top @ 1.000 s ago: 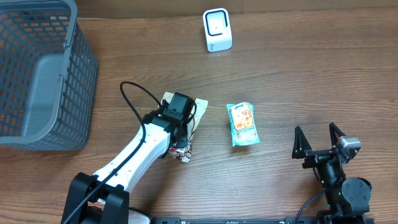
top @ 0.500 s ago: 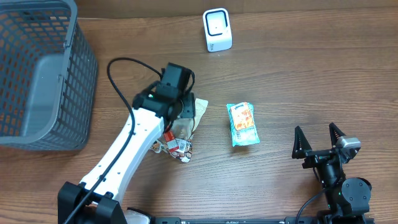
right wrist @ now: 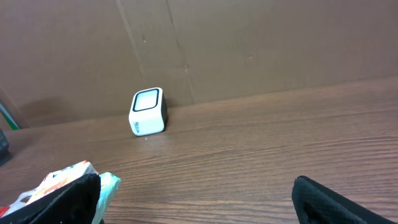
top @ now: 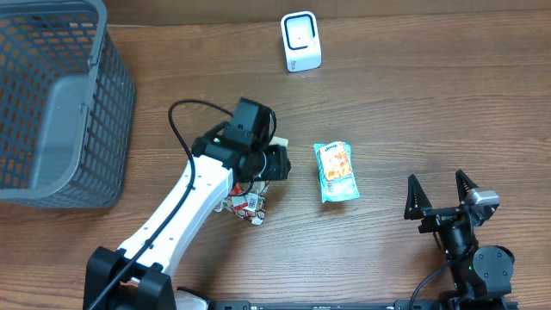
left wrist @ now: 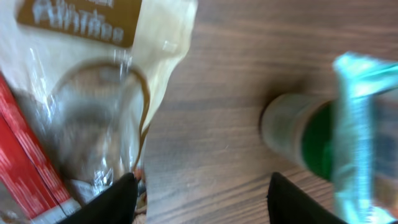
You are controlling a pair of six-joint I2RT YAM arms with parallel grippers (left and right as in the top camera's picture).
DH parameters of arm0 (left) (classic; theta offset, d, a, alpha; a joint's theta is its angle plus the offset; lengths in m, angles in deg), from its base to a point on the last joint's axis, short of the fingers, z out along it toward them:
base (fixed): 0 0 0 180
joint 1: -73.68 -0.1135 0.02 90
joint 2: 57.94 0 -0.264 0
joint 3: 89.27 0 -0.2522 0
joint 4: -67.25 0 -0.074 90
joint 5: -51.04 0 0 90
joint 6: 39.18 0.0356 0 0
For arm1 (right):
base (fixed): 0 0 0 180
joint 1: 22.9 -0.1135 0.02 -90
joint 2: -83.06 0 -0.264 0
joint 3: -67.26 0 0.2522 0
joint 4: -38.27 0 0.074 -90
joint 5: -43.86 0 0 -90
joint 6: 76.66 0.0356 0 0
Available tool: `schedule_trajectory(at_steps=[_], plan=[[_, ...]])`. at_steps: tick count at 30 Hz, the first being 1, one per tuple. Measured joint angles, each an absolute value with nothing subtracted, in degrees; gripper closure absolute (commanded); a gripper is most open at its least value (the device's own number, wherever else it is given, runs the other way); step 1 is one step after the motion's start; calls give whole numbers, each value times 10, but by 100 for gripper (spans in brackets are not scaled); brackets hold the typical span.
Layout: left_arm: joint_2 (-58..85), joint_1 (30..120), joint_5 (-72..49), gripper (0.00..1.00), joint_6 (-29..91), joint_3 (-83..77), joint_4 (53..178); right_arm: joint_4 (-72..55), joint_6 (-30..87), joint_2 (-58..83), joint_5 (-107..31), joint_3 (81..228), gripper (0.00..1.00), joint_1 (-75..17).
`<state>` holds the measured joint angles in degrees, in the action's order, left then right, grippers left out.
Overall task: Scan the item barcode
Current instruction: 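Lower the snack bag onto the table left of the packs and release, then move the right gripper over the orange Kleenex pack on the teal pack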
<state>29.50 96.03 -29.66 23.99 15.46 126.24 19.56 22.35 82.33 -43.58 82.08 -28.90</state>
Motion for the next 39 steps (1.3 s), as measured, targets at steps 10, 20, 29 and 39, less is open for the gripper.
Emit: schedule_trajectory(at_steps=[10, 20, 29, 39], plan=[[295, 961, -298, 61, 224, 182, 1253, 196, 224, 823, -436, 821, 0, -289], [295, 961, -281, 16, 222, 127, 1252, 195, 224, 823, -436, 821, 0, -289], [295, 883, -360, 0, 236, 90, 1243, 195, 223, 823, -436, 821, 0, -289], [295, 831, -410, 0, 244, 89, 1258, 203, 266, 823, -401, 821, 0, -289]])
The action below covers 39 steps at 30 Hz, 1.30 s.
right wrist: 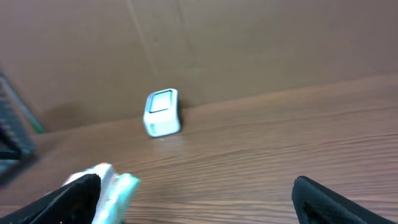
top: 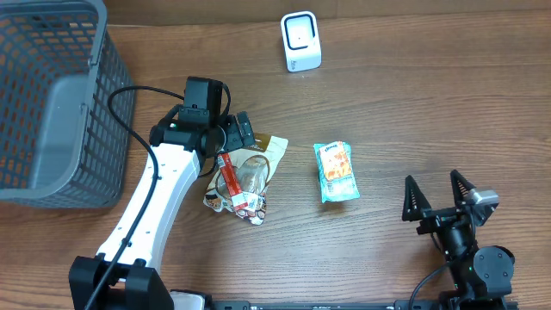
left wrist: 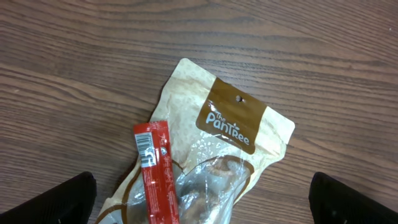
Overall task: Scan the item barcode
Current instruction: 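Move the right gripper over the orange Kleenex pack on the teal pack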
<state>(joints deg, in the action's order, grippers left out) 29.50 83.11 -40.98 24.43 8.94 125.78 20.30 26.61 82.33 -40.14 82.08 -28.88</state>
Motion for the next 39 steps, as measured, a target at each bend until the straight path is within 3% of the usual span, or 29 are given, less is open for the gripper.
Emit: schedule_trajectory(at_steps=[5, 10, 16, 25, 28, 30, 31, 33, 35, 39], plan=[[295, 831, -412, 0, 244, 89, 1258, 189, 300, 823, -357, 822, 0, -289], [295, 831, -412, 0, 244, 89, 1258, 99, 322, 811, -336, 874, 0, -289], [295, 831, -414, 0, 244, 89, 1258, -25, 315, 701, -328, 1099, 0, -289], [295, 831, -414, 0, 244, 87, 1258, -359, 266, 369, -320, 1525, 0, -289], [295, 831, -414, 0, 244, 87, 1258, -408, 260, 282, -319, 1612, 0, -289], [295, 831, -414, 0, 244, 87, 1258, -428, 257, 239, -314, 1644, 12, -289], [295, 831, -414, 0, 244, 87, 1258, -436, 251, 221, -308, 1651, 25, -289], [295, 831, -414, 0, 244, 87, 1258, -451, 249, 195, -292, 1654, 43, -289], [295, 831, -414, 0, 244, 87, 1258, -467, 247, 174, -282, 1654, 51, -291], [295, 831, -414, 0, 244, 87, 1258, -489, 242, 133, -281, 1654, 53, -321]])
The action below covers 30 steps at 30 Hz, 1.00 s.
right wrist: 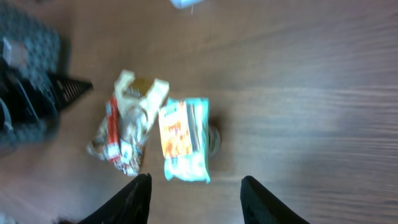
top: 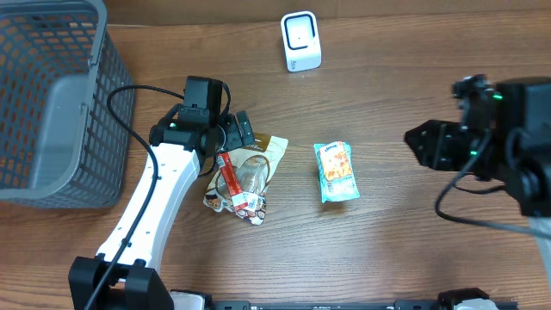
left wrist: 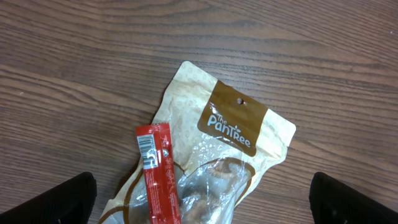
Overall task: Scan the item barcode
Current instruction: 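Move the right gripper over the orange Kleenex pack on the teal pack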
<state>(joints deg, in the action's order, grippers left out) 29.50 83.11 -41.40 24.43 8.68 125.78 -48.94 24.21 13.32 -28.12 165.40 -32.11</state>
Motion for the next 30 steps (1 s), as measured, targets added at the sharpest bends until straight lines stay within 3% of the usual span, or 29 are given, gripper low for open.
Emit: schedule_trajectory(at_steps=[5, 17, 23, 30], plan=[[295, 831, -414, 0, 244, 87, 1258, -492, 256, 84, -328, 1654, 53, -415], [295, 831, -414, 0, 244, 87, 1258, -415, 356, -99, -591, 1654, 53, -693], [295, 831, -414, 0, 244, 87, 1258, -375, 366, -202, -709, 1654, 58, -757], [295, 831, -414, 0, 244, 87, 1258, -366, 378, -223, -801, 1654, 58, -789]])
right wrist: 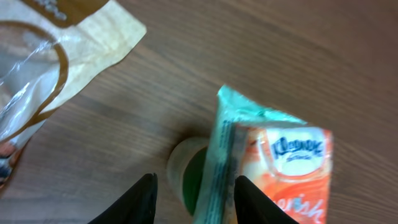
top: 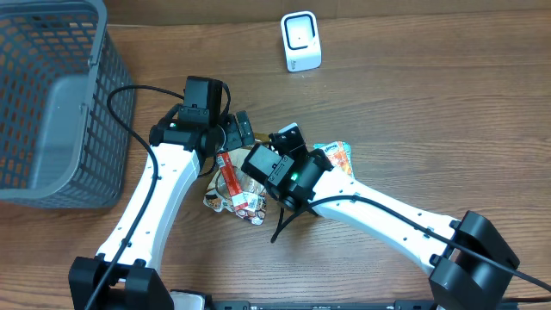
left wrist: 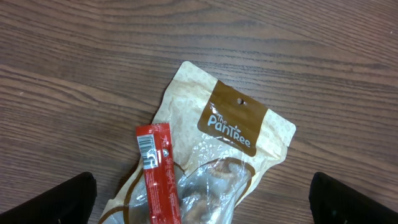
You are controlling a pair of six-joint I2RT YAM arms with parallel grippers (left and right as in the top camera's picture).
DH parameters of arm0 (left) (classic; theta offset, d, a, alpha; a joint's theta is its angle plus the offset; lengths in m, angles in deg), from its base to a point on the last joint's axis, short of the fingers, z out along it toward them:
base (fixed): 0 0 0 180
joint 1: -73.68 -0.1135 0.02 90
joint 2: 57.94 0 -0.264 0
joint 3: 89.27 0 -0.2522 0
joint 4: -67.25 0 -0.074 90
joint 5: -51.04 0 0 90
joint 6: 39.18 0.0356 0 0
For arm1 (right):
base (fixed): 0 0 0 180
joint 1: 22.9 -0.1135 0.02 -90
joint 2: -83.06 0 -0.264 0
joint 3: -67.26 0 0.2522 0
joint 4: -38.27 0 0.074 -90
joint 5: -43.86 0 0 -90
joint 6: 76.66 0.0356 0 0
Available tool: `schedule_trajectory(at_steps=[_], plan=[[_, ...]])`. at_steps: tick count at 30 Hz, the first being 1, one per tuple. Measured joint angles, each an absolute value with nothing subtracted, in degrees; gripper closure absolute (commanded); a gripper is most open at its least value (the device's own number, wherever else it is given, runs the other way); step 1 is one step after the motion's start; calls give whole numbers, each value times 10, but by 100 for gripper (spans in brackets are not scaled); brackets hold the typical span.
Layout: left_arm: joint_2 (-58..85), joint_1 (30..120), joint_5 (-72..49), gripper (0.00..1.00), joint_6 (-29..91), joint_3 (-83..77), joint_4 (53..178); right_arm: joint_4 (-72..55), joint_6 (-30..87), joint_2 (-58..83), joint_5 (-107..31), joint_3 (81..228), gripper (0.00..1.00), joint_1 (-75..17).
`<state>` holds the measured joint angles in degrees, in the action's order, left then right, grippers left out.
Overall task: Scan the item barcode
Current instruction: 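Move the right gripper over the orange Kleenex pack on the teal pack, then grasp the orange Kleenex pack with the right gripper and lift it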
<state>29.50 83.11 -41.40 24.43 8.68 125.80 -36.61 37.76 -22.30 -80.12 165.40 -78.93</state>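
A teal and orange snack pack (top: 341, 160) lies mid-table, with a pale, green-topped round thing (right wrist: 186, 171) under its left edge. My right gripper (right wrist: 194, 202) is open and low, its fingers straddling that teal edge; in the overhead view my right gripper (top: 312, 164) covers part of the pack. The white scanner (top: 301, 41) stands at the back. My left gripper (left wrist: 199, 202) hangs open above a tan PanTree bag (left wrist: 217, 143) and a red stick pack (left wrist: 155, 174), holding nothing.
A grey mesh basket (top: 52, 103) fills the back left corner. The tan bag (top: 258, 151) and red stick pack (top: 228, 176) lie just left of my right arm. The left arm (top: 164, 198) runs from the front edge up to them.
My right arm has moved from above the table's right side across to the snack pack, and its open fingers now straddle the pack's left edge. The left arm has not moved.
At first my left gripper was low between the tan bag and the snack pack, the right arm parked at front right. Then the left gripper sat farther back-left above the tan bag. The right arm then rose at the right, and now reaches the snack pack.
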Motion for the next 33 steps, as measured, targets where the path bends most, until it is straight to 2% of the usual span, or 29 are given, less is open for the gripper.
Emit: schedule_trajectory(at_steps=[13, 33], plan=[[295, 831, -414, 0, 244, 87, 1258, -396, 393, -223, -869, 1654, 58, -792], [295, 831, -414, 0, 244, 87, 1258, -428, 456, -223, -830, 1654, 59, -765]])
